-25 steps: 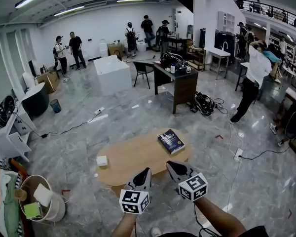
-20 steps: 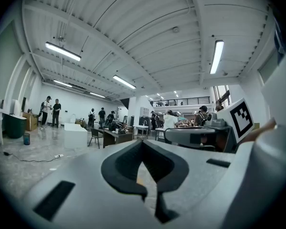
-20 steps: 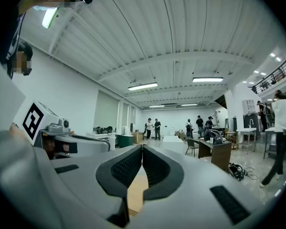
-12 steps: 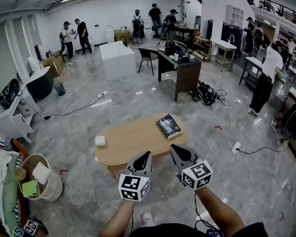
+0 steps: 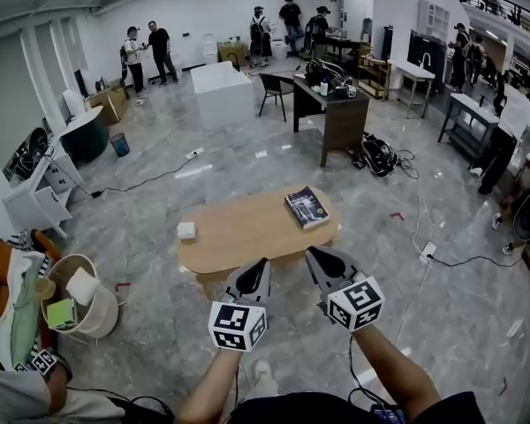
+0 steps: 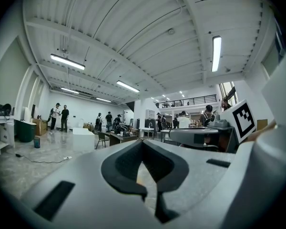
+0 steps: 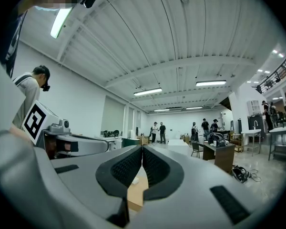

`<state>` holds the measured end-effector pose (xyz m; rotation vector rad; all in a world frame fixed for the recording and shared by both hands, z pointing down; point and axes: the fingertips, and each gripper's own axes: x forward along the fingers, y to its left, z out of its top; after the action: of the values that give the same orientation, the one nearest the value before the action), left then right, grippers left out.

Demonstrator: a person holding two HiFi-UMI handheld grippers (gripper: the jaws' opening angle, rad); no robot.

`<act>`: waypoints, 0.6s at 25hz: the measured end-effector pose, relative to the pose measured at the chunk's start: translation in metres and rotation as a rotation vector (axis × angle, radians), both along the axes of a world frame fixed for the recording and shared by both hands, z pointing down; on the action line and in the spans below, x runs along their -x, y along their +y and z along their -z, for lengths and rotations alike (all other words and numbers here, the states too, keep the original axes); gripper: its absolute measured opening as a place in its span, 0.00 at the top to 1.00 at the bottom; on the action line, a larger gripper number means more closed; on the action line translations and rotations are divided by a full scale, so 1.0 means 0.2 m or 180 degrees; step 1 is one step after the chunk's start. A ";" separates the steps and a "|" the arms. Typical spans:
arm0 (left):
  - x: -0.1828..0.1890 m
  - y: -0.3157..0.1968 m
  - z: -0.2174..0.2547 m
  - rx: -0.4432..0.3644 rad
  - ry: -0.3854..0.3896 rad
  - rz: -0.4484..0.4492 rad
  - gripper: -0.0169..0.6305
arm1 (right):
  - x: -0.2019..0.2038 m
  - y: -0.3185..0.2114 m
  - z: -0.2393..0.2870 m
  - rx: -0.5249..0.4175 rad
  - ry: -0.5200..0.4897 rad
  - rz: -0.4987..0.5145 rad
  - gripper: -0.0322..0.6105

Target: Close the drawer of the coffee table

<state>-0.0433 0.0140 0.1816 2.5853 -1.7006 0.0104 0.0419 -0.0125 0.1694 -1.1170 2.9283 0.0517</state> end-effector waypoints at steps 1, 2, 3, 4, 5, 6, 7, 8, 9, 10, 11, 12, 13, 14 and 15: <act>-0.01 0.02 0.01 -0.0005 -0.0006 0.0009 0.98 | -0.01 0.02 0.01 -0.0008 -0.0005 0.0011 0.92; -0.02 0.04 0.01 -0.0010 -0.0009 0.0018 0.98 | -0.02 0.04 0.01 -0.0015 -0.0009 0.0021 0.92; -0.02 0.06 0.02 -0.0016 -0.0011 0.0024 0.97 | -0.02 0.06 0.02 -0.0023 -0.0014 0.0030 0.92; -0.03 0.07 0.02 -0.0022 -0.0013 0.0029 0.97 | -0.03 0.07 0.02 -0.0030 -0.0017 0.0037 0.92; -0.04 0.09 0.02 -0.0027 -0.0016 0.0031 0.98 | -0.03 0.09 0.02 -0.0036 -0.0020 0.0042 0.92; -0.04 0.10 0.02 -0.0032 -0.0019 0.0033 0.98 | -0.03 0.10 0.02 -0.0040 -0.0023 0.0045 0.92; -0.05 0.11 0.02 -0.0038 -0.0022 0.0034 0.98 | -0.04 0.11 0.03 -0.0044 -0.0029 0.0048 0.92; -0.05 0.12 0.03 -0.0045 -0.0025 0.0035 0.98 | -0.04 0.13 0.03 -0.0046 -0.0038 0.0052 0.92; -0.05 0.14 0.03 -0.0052 -0.0028 0.0036 0.98 | -0.04 0.14 0.03 -0.0048 -0.0047 0.0056 0.92; -0.05 0.15 0.04 -0.0058 -0.0030 0.0037 0.97 | -0.05 0.15 0.03 -0.0050 -0.0053 0.0059 0.92; -0.06 0.16 0.04 -0.0064 -0.0032 0.0038 0.98 | -0.05 0.17 0.04 -0.0051 -0.0056 0.0061 0.92; -0.06 0.17 0.05 -0.0070 -0.0035 0.0041 0.98 | -0.05 0.17 0.04 -0.0051 -0.0058 0.0062 0.92; -0.07 0.18 0.05 -0.0075 -0.0038 0.0044 0.97 | -0.06 0.18 0.04 -0.0049 -0.0060 0.0063 0.92; -0.07 0.19 0.06 -0.0080 -0.0042 0.0048 0.97 | -0.07 0.19 0.04 -0.0047 -0.0062 0.0063 0.92; -0.08 0.19 0.06 -0.0083 -0.0044 0.0053 0.98 | -0.08 0.19 0.04 -0.0046 -0.0066 0.0063 0.92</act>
<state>-0.0267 0.0528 0.1703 2.5954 -1.7384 0.0056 0.0582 0.0260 0.1621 -1.0800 2.9156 0.0606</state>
